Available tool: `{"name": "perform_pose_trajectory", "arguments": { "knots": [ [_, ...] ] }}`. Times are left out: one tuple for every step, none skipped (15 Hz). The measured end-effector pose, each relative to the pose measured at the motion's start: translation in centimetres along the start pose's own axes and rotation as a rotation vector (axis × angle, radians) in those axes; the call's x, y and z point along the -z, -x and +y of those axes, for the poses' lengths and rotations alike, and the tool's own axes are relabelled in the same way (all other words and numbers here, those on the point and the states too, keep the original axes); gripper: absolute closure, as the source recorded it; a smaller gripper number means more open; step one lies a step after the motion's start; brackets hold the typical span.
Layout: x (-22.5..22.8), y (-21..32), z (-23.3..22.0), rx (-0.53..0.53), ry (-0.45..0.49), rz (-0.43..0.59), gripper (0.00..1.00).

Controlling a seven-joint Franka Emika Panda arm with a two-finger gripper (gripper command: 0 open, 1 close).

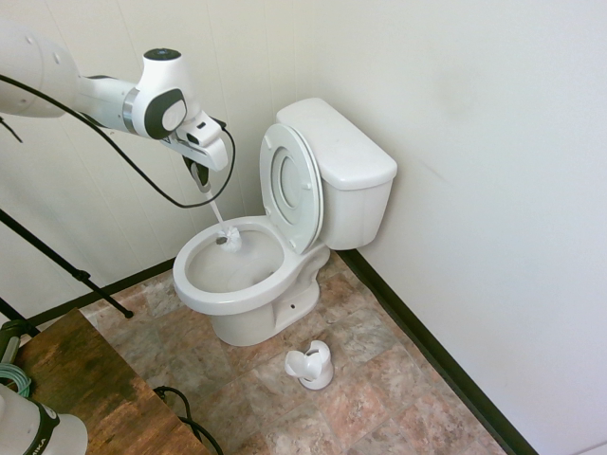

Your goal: Clean the toilet

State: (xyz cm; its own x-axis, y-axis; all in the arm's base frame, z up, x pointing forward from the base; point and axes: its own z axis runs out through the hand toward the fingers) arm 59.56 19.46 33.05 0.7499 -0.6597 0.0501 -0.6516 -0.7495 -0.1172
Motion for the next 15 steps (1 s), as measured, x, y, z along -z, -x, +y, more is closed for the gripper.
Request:
{"name": "perform_pose_trajectory", "arguments": {
  "knots": [
    [-1.5,-0.7,-0.4,-0.019,0.0,0.008,1.0],
    [-3.0,-1.2,-0.8,-0.033,0.0,0.01,1.0],
    [-4.2,-1.6,-1.2,-0.043,-0.001,0.01,1.0],
    [-5.4,-1.8,-1.6,-0.051,0.001,0.01,1.0],
    [-6.4,-1.8,-2.0,-0.055,0.005,0.011,1.0],
    [-7.3,-1.9,-2.4,-0.063,0.008,0.015,1.0],
    [-8.1,-1.9,-2.9,-0.074,0.007,0.019,1.0],
    [-8.8,-2.0,-3.3,-0.084,0.006,0.023,1.0],
    [-9.5,-2.2,-3.8,-0.089,0.007,0.024,1.0],
    [-10.1,-2.3,-4.1,-0.092,0.007,0.025,1.0],
    [-10.7,-2.3,-4.4,-0.091,0.008,0.024,1.0],
    [-11.3,-2.1,-4.7,-0.087,0.011,0.022,1.0],
    [-11.8,-1.8,-4.9,-0.082,0.016,0.019,1.0],
    [-12.3,-1.4,-5.1,-0.076,0.021,0.014,1.0],
    [-12.7,-0.9,-5.1,-0.071,0.028,0.009,1.0]
  ]
}}
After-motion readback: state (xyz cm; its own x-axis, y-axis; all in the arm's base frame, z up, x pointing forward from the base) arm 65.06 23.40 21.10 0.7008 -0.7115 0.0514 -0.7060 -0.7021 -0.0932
